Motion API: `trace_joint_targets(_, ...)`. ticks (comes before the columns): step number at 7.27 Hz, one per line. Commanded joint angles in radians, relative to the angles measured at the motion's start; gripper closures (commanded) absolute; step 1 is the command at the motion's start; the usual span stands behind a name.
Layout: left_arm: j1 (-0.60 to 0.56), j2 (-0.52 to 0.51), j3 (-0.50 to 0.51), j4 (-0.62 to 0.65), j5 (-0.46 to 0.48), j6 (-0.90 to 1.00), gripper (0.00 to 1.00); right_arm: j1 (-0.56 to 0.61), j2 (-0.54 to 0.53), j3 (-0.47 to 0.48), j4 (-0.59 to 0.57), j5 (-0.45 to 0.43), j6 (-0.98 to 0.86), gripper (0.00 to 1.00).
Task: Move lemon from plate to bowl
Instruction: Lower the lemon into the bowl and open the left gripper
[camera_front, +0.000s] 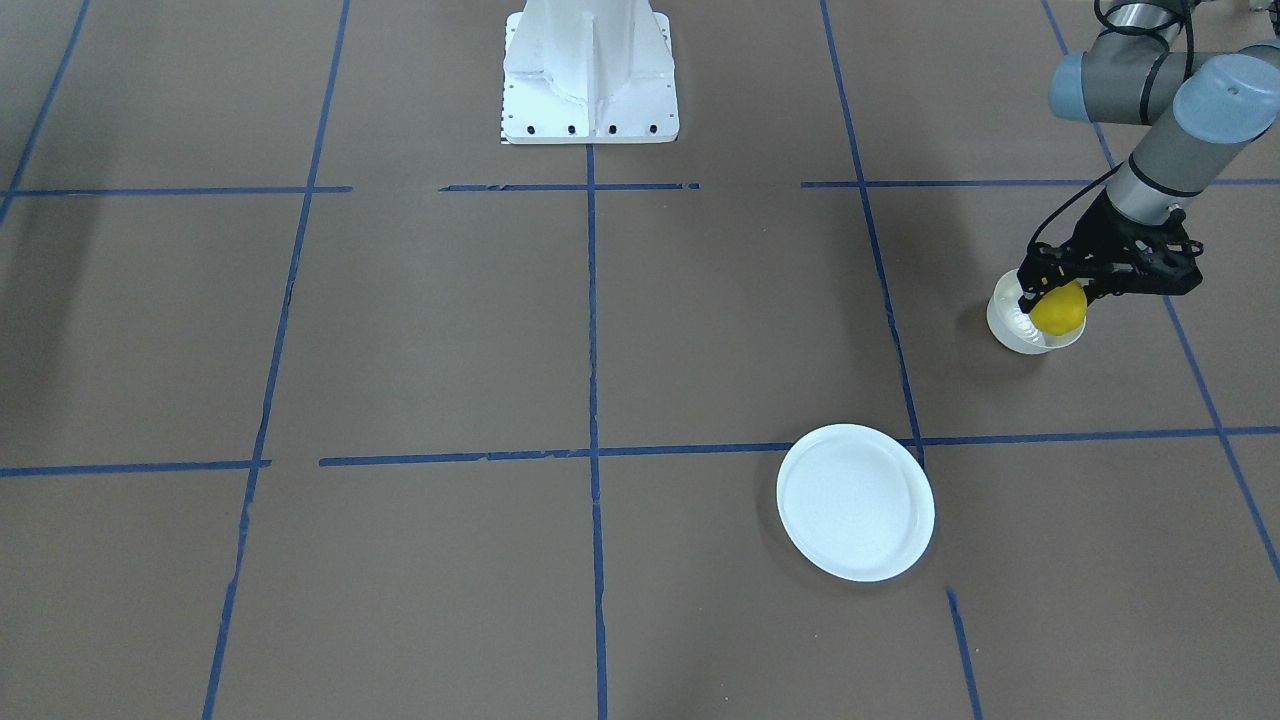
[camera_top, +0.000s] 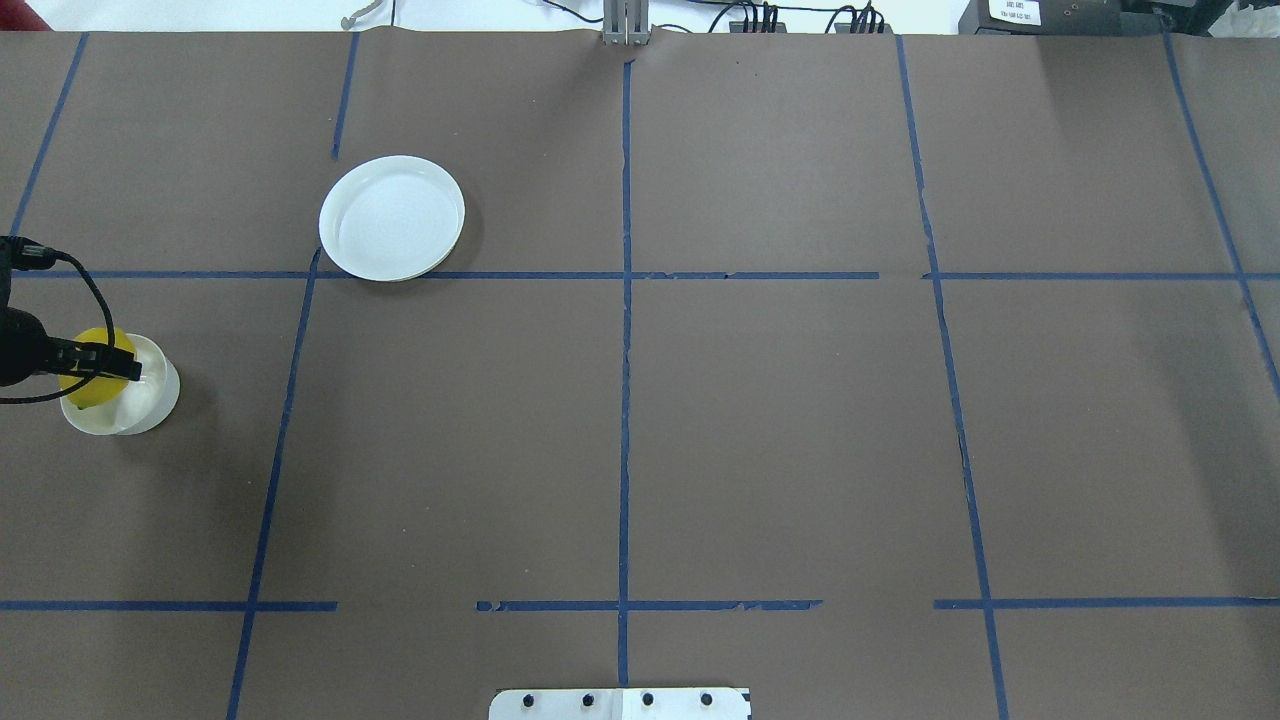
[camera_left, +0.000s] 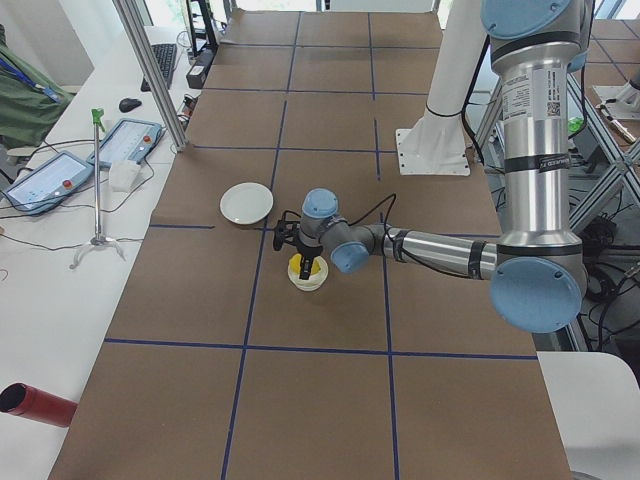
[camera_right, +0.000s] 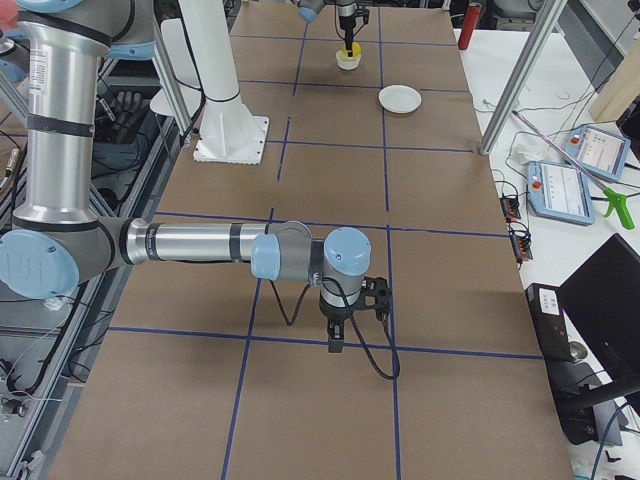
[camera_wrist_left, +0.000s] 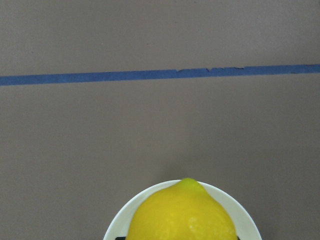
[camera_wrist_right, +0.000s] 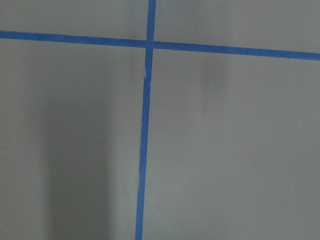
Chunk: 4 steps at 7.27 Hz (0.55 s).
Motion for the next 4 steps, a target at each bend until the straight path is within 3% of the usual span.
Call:
trace_joint_targets(1,0.002,0.000,0.001,0.010,-0.003,-0.001,0.00,0.000,0.000,0.000,0.000,0.000,0.000,0.00)
trace_joint_targets(4,-0.010,0.034,-0.034,0.007,-0.045,0.010,0.00,0.000,0.000,0.000,0.000,0.000,0.000,0.00)
